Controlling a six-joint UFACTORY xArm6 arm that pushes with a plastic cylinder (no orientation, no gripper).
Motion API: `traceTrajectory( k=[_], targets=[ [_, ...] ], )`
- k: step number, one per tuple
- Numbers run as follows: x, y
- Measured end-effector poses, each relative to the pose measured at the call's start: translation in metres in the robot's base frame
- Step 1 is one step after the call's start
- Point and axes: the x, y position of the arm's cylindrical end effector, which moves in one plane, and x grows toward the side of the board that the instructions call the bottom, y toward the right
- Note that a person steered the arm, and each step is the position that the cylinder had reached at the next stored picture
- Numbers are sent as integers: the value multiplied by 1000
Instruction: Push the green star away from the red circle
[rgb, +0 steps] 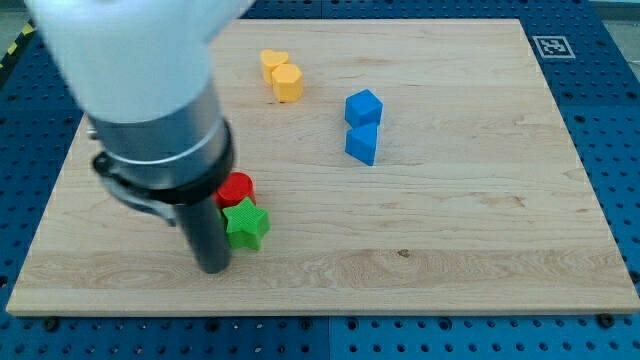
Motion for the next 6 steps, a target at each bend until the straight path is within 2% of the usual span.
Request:
traceTrajectory(
  k=[2, 4, 6],
  targets=[
    [-17, -11],
    [-20, 45],
    [-43, 109]
  ],
)
